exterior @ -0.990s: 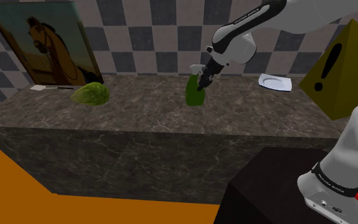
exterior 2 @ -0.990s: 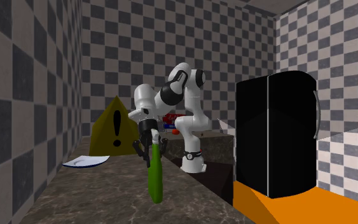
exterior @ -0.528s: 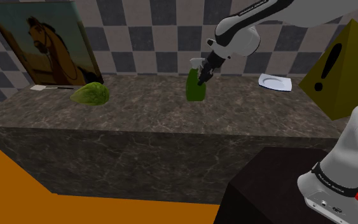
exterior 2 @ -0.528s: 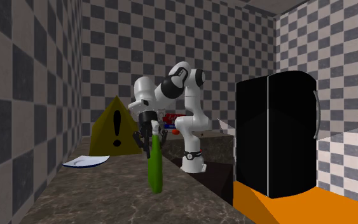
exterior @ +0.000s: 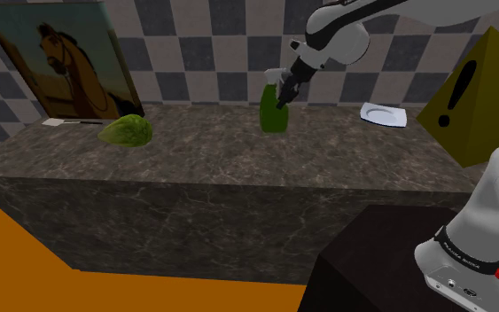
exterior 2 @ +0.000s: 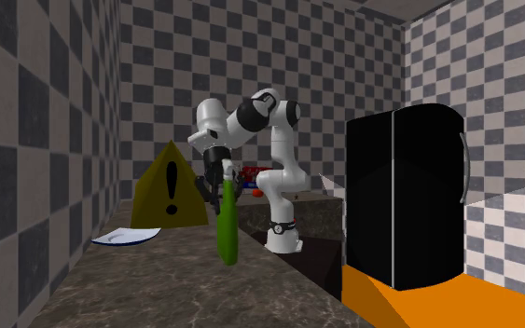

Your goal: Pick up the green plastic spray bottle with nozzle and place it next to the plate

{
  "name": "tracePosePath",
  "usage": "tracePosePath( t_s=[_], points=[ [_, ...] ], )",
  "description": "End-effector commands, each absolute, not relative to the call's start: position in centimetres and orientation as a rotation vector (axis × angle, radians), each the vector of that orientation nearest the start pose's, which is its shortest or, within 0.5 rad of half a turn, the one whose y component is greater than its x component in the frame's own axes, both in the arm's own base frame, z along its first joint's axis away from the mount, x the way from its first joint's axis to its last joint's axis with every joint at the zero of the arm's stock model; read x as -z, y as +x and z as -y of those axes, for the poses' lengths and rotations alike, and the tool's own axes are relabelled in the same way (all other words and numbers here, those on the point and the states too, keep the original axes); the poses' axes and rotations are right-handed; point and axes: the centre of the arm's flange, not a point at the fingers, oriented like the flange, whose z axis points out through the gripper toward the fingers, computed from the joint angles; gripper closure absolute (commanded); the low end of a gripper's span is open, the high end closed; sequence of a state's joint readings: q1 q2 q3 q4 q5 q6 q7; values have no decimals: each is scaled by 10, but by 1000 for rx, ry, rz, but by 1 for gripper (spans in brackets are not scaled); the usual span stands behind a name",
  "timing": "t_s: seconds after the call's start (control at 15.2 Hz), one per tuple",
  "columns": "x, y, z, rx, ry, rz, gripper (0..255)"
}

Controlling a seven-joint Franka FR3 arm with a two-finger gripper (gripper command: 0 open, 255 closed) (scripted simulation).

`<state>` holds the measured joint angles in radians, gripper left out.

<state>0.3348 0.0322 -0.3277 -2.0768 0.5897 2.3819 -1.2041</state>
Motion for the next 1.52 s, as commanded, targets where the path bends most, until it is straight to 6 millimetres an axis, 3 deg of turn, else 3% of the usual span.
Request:
tracePosePath(
  t_s=[0.0,1.45],
  points=[
    [-455,580,-11,688,-2597,1152,255],
    [-571,580,-11,688,-2597,1152,255]
  ],
)
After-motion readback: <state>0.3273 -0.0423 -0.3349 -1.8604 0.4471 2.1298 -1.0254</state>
